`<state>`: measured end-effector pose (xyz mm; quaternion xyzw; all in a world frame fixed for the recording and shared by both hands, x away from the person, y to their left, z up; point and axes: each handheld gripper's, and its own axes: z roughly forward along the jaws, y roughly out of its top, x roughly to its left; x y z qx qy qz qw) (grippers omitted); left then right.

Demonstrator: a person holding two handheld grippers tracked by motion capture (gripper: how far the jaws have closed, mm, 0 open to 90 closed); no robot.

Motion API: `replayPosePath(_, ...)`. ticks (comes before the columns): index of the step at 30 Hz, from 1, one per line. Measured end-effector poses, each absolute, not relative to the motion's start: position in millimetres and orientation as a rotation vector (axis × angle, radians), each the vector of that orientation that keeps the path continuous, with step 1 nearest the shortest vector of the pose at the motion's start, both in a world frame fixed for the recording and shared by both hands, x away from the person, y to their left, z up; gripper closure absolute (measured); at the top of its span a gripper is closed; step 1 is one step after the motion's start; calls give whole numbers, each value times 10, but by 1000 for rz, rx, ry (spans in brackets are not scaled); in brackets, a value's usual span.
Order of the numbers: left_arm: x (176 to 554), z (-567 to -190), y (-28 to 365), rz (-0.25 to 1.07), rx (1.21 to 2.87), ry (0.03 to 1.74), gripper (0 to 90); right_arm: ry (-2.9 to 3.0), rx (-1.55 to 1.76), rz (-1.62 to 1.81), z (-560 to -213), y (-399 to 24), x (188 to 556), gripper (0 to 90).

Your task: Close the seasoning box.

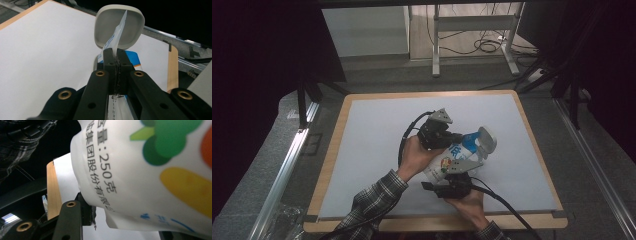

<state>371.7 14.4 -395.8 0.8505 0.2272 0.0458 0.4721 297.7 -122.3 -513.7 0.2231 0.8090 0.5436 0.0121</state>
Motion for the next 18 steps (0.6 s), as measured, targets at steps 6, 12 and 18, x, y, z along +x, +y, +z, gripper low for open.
replayPosePath(6, 3741, -3956, 122, 109, 2088, 567, 891, 2526, 697, 1708, -5130, -1231, 2985, 544)
replayPosePath(12, 3757, -3941, 114, 109, 2101, 568, 891, 2525, 696, 1725, -5122, -1233, 2991, 544)
replayPosePath(18, 3778, -3942, 114, 102, 2105, 572, 892, 2530, 693, 1739, -5116, -1233, 2995, 544)
